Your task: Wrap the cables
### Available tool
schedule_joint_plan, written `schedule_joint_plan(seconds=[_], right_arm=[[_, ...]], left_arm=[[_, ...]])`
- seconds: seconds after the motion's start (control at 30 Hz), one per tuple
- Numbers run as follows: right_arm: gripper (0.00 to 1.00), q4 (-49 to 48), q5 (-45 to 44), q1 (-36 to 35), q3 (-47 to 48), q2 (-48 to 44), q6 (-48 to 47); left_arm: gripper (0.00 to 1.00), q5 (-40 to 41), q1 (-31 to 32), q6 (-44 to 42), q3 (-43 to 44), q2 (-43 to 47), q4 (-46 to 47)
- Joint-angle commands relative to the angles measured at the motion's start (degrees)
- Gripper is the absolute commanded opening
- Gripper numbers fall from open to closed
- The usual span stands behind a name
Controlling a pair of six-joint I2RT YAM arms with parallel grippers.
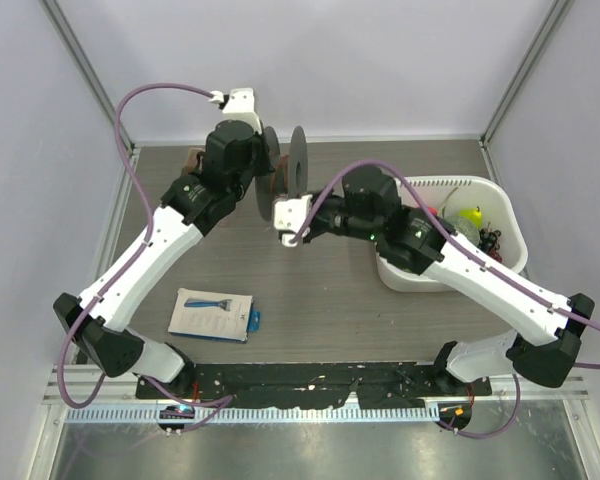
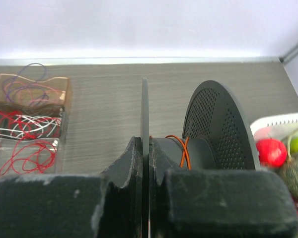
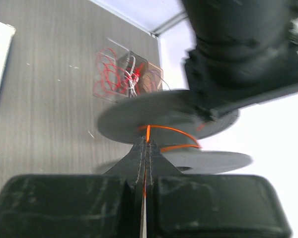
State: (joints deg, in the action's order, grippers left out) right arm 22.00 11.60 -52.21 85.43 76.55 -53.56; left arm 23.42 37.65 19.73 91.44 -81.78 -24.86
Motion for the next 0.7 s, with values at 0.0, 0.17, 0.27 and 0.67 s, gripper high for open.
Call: schedule_joint_plan(seconds=[0.0, 0.17, 0.27, 0.67], right_arm=[[0.01, -2.2, -7.8, -4.5, -3.4, -2.1, 1.9], [0.01, -5.8, -13.6, -7.2, -8.4, -3.9, 8.0], [0.01, -12.4, -16.8, -7.4, -17.6, -7.8, 9.4], [0.02, -40.9, -24.4, -7.5, -35.4, -13.3, 6.5]], left_arm=[[0.0, 9.2, 0.1, 5.9, 7.7, -1.8, -0.6], [0.0, 1.7, -4.2, 16.3, 8.8, -0.8, -1.8], [0.0, -1.9, -6.4, 19.6, 9.3, 0.0, -1.0], [0.0, -9.1, -7.1, 21.3, 8.2, 3.2, 6.0]])
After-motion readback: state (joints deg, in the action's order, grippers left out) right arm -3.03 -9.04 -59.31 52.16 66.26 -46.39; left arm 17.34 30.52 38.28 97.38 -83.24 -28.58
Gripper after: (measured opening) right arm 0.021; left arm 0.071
